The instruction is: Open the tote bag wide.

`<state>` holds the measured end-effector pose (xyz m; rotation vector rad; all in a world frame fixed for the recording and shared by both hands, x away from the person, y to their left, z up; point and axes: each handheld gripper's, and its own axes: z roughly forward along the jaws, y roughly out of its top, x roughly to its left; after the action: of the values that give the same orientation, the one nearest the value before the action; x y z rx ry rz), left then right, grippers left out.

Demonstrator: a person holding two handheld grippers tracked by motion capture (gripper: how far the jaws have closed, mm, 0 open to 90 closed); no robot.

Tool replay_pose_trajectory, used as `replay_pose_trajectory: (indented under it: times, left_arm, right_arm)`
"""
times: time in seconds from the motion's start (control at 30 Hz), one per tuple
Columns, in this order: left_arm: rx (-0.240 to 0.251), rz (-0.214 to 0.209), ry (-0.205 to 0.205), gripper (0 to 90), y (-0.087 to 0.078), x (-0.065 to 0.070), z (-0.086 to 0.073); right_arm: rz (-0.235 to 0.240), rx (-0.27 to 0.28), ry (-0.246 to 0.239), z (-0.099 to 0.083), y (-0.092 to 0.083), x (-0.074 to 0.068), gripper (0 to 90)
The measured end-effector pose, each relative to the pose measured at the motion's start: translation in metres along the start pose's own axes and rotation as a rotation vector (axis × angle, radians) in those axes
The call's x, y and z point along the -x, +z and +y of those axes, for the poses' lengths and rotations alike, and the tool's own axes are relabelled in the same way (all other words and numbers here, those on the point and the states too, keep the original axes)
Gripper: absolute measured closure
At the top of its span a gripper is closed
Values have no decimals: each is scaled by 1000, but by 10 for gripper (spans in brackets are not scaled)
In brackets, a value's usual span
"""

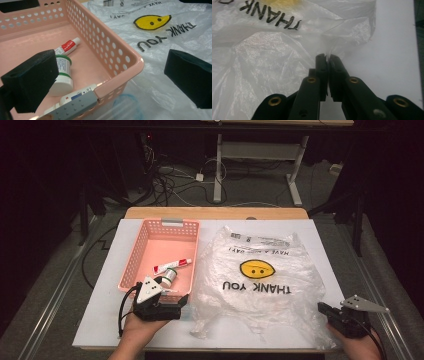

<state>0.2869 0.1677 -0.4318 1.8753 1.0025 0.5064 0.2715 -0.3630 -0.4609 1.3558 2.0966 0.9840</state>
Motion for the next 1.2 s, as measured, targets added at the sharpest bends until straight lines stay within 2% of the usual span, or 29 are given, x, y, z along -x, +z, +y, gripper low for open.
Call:
replay_pose_trajectory:
  times: [0.13, 0.27, 0.3, 0.43, 0.47, 0.5, 0.57, 0.6, 0.63, 0.7, 0.8, 0.9, 0.97, 1.0, 1.07, 1.1, 1.13, 1.17, 1.2]
  left_arm:
    - [-13, -2, 33, 0, 0, 2, 3]
    - [-11, 3, 40, 0, 1, 2, 5]
    - [-12, 5, 41, 0, 1, 1, 6]
    - [-4, 5, 21, 0, 1, -1, 7]
    - [-3, 6, 20, 0, 1, -2, 7]
    - [-5, 9, 17, 0, 0, -2, 7]
    - [-6, -7, 1, 0, 0, -5, 7]
    - [-17, -22, -6, 0, 0, -6, 8]
    - [-25, -34, -14, 0, 1, -7, 7]
    - [-27, -42, -24, 0, 1, -7, 6]
    - [-22, -20, 3, 0, -2, -4, 4]
    - [-12, -27, 28, 0, -4, 0, 2]
    - [-13, -33, 36, 0, -5, 1, 1]
    - [-17, -38, 39, 0, -6, 2, 0]
    - [-22, -40, 35, 0, -6, 3, -2]
    - [-28, -46, 33, 0, -5, 3, -2]
    - [-30, -51, 30, 0, -5, 3, -3]
    - [-30, -49, 29, 0, -5, 3, -3]
    - [-26, -48, 28, 0, -5, 3, -3]
  right_arm:
    - [33, -9, -19, -3, -2, -12, 878]
    - [54, -21, -19, -6, -4, -18, 878]
    - [71, -23, -21, -9, -5, -21, 874]
    - [82, -26, -23, -14, -6, -24, 766]
    - [89, -12, -7, -14, -9, -22, 691]
    - [89, -12, -7, -14, -9, -22, 691]
    - [90, 24, 7, -11, -15, -18, 640]
    - [86, 67, 20, -7, -21, -14, 615]
    - [86, 67, 20, -7, -21, -14, 615]
    - [79, 125, 15, 0, -26, -8, 594]
    - [62, 141, 8, 6, -25, -4, 578]
    - [40, 157, 6, 18, -17, 6, 568]
    - [20, 166, 30, 34, -4, 21, 559]
    - [20, 166, 30, 34, -4, 21, 559]
    - [-6, 156, 32, 54, 15, 36, 552]
    - [-6, 156, 32, 54, 15, 36, 552]
    - [-6, 147, 38, 61, 24, 41, 551]
    - [-17, 127, 41, 75, 42, 50, 553]
    - [-17, 127, 41, 75, 42, 50, 553]
